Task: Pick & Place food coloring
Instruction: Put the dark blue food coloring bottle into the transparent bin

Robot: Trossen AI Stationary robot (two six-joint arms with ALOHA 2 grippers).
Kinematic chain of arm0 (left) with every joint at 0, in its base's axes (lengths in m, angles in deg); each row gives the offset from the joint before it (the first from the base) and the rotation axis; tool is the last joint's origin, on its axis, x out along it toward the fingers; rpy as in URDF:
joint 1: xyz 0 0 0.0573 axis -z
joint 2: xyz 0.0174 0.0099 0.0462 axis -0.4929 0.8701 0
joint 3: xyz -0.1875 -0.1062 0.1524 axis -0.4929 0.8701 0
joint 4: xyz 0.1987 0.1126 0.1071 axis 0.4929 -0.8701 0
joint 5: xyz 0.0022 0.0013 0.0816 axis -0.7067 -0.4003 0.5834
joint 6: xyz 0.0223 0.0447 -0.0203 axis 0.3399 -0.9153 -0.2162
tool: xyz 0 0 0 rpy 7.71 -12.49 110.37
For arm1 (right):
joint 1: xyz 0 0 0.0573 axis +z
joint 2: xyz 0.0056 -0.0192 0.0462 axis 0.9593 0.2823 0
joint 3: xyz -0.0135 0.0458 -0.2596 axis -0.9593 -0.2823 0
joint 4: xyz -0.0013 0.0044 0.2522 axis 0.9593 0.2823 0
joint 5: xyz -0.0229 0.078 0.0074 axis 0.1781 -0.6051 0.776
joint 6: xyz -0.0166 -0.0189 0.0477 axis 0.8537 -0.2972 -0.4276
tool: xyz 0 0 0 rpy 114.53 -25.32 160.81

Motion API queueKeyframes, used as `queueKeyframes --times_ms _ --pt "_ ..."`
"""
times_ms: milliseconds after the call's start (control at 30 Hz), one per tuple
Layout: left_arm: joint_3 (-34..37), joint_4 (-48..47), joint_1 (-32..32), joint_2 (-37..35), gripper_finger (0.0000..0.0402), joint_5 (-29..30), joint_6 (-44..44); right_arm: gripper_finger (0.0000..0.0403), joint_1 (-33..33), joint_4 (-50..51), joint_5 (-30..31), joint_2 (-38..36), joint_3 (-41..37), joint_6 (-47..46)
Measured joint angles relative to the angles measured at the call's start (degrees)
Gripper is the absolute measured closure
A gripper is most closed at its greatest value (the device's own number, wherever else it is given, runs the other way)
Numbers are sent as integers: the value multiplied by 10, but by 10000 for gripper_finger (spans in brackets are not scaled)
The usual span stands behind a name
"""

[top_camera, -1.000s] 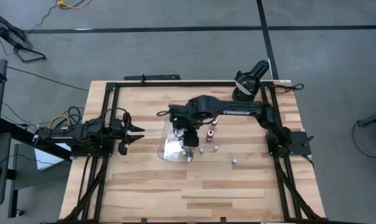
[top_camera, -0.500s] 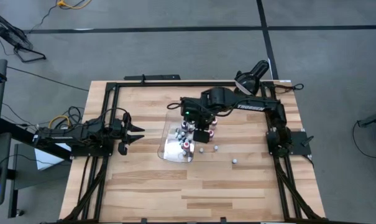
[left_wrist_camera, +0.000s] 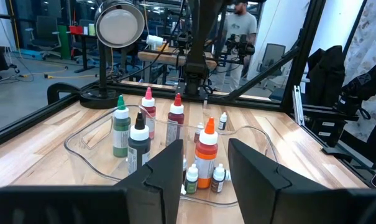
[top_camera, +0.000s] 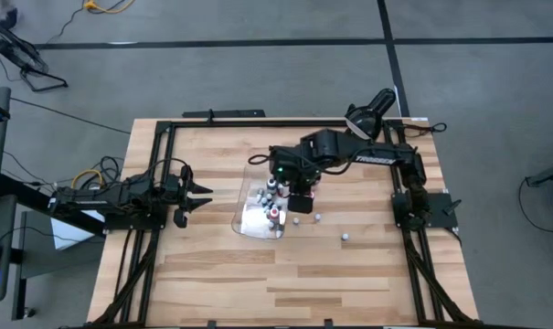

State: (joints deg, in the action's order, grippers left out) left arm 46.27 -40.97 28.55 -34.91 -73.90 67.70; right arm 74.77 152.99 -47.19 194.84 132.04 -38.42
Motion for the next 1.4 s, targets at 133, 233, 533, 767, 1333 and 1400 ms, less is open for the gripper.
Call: queueKeyframes --times_ms 133,233,533,767,1333,1400 --pt "0 0 0 0 284 0 0 321 8 6 8 0 -11 11" --pt "0 0 0 0 284 0 0 302 13 5 25 -17 -51 -15" --pt "0 0 0 0 284 0 0 249 15 -116 75 -171 -332 -192" --pt "0 0 0 0 284 0 0 219 13 -221 73 -296 -537 -352" --pt "0 0 0 0 284 0 0 173 -17 -336 74 -434 -734 -459" --pt "0 0 0 0 284 0 0 173 -17 -364 74 -435 -746 -458"
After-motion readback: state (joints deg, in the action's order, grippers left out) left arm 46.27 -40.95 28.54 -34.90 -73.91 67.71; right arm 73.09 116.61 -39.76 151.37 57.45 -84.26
